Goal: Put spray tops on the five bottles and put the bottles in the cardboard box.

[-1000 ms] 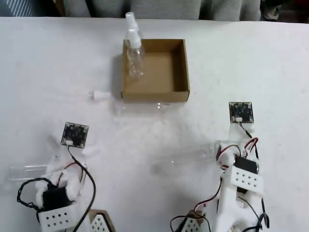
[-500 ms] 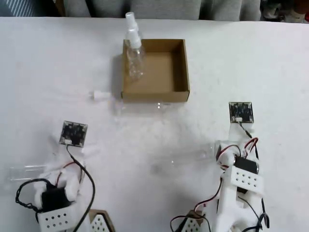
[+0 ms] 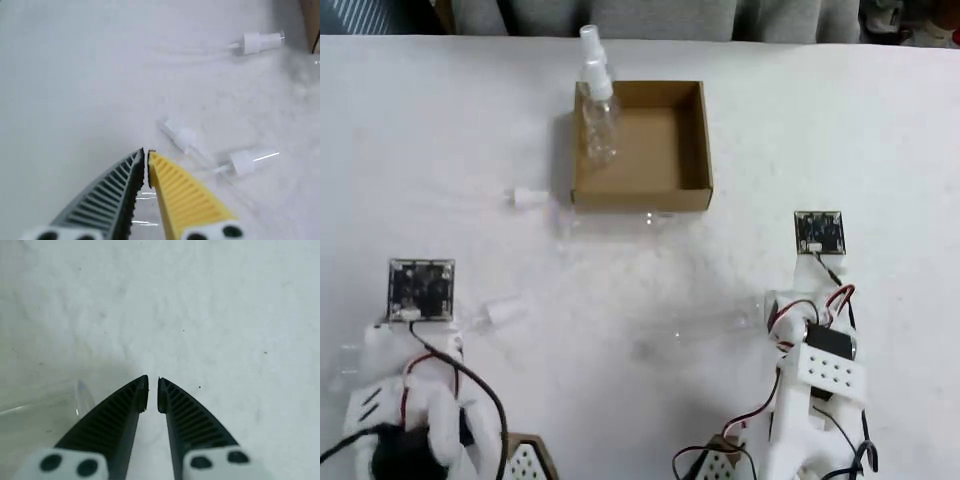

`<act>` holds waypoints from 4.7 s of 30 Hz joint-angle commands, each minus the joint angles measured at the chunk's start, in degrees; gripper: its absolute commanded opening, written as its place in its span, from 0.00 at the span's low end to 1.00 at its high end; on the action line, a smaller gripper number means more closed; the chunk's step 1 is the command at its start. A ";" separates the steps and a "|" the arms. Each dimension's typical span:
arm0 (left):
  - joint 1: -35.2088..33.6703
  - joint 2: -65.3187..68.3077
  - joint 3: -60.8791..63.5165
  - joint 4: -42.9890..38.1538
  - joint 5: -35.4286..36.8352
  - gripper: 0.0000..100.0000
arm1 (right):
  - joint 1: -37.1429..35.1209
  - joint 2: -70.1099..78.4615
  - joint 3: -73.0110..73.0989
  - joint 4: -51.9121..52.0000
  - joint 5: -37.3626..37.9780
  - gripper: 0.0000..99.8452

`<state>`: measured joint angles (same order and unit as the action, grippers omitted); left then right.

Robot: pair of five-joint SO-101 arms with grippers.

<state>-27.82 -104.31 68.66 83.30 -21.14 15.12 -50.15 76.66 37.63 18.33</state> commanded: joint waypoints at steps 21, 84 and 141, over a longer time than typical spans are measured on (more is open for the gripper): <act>-10.24 50.51 -29.01 17.23 -71.74 0.04 | -0.40 -0.84 -0.44 -1.01 0.70 0.02; -12.44 54.46 10.11 -34.73 -85.98 0.27 | -0.40 -0.92 0.09 -0.84 0.70 0.02; -2.95 77.49 -31.82 -5.10 -8.18 0.04 | -0.48 -0.92 0.18 -0.66 0.70 0.02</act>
<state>-32.66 -25.27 39.74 82.68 -43.74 15.12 -50.15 77.10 37.63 18.33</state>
